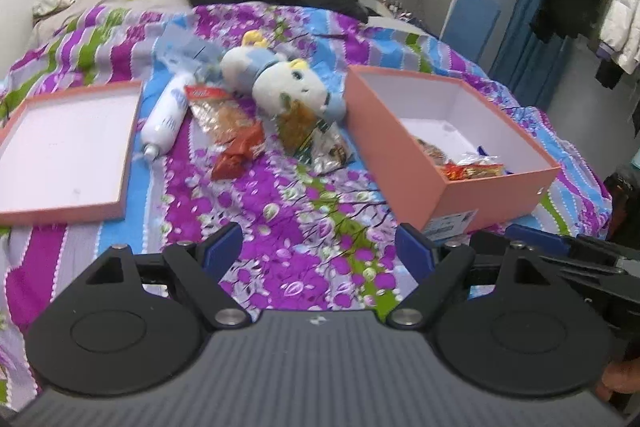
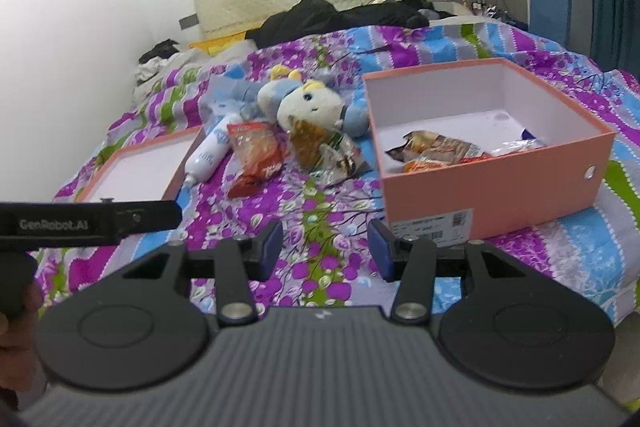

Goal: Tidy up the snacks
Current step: 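Withdraw both grippers up and away from the pink box, then grasp the red foil packet with left gripper while right grasps clear plastic packet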

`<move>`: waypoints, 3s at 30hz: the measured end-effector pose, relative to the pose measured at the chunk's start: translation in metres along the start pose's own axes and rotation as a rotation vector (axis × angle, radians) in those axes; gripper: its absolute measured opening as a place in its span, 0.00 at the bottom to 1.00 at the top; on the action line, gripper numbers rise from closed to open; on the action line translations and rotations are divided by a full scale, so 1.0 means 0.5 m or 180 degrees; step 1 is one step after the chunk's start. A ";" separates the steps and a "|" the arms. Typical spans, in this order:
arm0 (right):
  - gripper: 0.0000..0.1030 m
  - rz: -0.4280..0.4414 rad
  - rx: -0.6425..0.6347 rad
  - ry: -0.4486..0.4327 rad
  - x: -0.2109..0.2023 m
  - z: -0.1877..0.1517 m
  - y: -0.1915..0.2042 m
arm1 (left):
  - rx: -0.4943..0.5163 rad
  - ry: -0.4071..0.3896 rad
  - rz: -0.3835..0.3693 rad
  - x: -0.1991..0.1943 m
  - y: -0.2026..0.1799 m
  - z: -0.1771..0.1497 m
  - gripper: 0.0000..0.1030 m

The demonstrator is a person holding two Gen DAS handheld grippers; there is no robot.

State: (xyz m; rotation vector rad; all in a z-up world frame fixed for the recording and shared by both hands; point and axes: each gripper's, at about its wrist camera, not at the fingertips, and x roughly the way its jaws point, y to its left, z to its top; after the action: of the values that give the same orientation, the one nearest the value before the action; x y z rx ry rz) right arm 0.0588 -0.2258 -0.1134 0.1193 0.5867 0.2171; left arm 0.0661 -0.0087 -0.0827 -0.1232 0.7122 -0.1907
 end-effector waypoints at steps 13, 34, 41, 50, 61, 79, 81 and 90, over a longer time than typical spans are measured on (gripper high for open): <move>0.48 -0.0092 -0.0255 0.0088 0.123 0.004 0.022 | -0.0154 0.0113 0.0097 0.132 0.071 0.012 0.84; 0.48 -0.0345 -0.0835 0.0120 0.471 0.047 0.063 | -0.0473 0.0173 0.0125 0.456 0.214 0.125 0.85; 0.48 -0.0579 -0.1063 0.0147 0.568 0.060 0.068 | -0.0282 0.0227 0.0110 0.556 0.230 0.171 0.85; 0.55 -0.0697 -0.1280 0.0131 0.614 0.061 0.072 | -0.0006 0.0253 0.0099 0.619 0.221 0.171 0.83; 0.49 -0.0794 -0.1397 0.0239 0.642 0.061 0.073 | 0.0083 0.0329 0.0183 0.642 0.209 0.163 0.54; 0.27 -0.0516 -0.1218 0.0350 0.495 0.063 0.099 | -0.0106 0.0313 0.0192 0.488 0.150 0.136 0.50; 0.27 -0.0482 -0.1195 0.0339 0.470 0.064 0.101 | -0.0151 0.0299 0.0205 0.463 0.143 0.131 0.50; 0.27 -0.0079 -0.0585 0.0219 0.344 0.066 0.075 | -0.0303 0.0316 0.0254 0.346 0.116 0.090 0.50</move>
State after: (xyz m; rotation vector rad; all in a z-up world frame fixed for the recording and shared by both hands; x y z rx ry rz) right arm 0.2105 -0.1505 -0.1718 -0.0734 0.6335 0.2508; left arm 0.2314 0.0130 -0.1695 -0.1768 0.8240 -0.0871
